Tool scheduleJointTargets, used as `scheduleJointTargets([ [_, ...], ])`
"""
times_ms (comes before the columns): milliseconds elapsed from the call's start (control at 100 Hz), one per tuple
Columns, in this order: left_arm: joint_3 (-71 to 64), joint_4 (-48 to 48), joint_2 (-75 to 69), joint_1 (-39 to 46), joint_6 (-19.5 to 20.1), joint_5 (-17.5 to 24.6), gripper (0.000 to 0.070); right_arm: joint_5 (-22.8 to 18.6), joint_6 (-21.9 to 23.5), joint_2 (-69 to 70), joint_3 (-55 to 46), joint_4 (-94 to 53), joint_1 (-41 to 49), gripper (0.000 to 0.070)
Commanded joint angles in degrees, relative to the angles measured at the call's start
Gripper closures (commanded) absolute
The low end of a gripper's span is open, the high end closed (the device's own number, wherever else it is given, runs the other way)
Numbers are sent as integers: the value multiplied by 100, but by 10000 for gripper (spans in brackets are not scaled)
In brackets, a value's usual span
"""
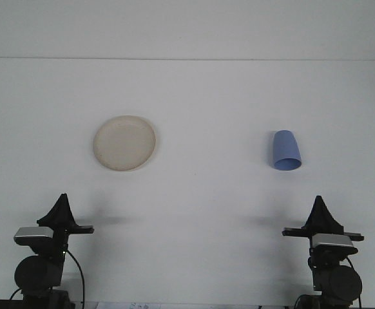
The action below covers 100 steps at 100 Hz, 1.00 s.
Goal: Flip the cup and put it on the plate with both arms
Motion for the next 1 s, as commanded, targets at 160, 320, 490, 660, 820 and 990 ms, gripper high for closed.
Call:
scheduleJointTargets([
  [160,-111,59,-4,4,87,11,688,0,42,-2,15,192,7,700],
  [320,-111,59,-4,4,85,11,688,0,63,17,487,-621,7,700],
  [490,-111,59,-4,4,87,11,688,4,468,544,1456,-1915,7,700],
  [660,-111,59,-4,4,87,11,688,0,444,1762,2599,-2815,7,700],
  [820,-111,59,-4,4,87,11,688,-26,444,2920,3567,-3300,9,700],
  [990,-111,59,-4,4,87,11,688,-17,481,3578,3847,-2835,7,700],
])
